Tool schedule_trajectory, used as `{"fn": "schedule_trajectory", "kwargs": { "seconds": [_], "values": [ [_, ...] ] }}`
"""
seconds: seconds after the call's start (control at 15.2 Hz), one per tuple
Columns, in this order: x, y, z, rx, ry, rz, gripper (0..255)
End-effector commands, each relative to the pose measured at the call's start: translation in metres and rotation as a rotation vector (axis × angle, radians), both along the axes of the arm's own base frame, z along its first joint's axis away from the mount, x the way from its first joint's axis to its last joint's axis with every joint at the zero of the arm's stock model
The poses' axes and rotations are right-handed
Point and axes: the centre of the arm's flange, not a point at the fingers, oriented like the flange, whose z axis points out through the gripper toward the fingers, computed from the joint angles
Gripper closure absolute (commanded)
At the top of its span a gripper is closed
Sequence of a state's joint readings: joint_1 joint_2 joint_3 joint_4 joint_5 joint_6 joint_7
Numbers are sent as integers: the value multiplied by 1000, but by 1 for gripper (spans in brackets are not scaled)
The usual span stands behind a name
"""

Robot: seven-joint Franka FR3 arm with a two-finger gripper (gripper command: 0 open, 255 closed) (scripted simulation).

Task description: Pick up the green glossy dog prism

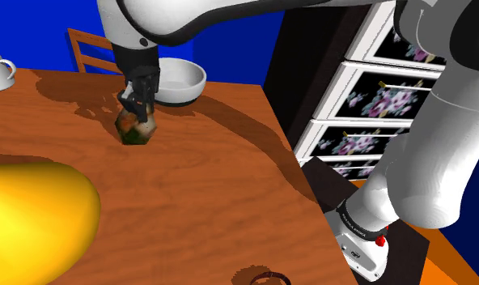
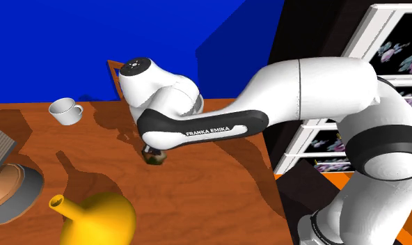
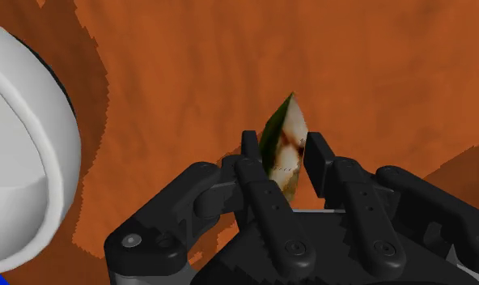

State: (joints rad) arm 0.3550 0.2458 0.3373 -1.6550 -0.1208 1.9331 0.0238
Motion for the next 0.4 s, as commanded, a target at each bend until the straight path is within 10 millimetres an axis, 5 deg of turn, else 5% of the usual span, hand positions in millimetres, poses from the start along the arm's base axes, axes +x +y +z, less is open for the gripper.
{"fn": "schedule_trajectory", "kwargs": {
  "seconds": [0.0, 0.33],
  "values": [
    [0, 1, 10, 0, 0, 0, 255],
    [0, 0, 27, 0, 0, 0, 255]
  ]
}}
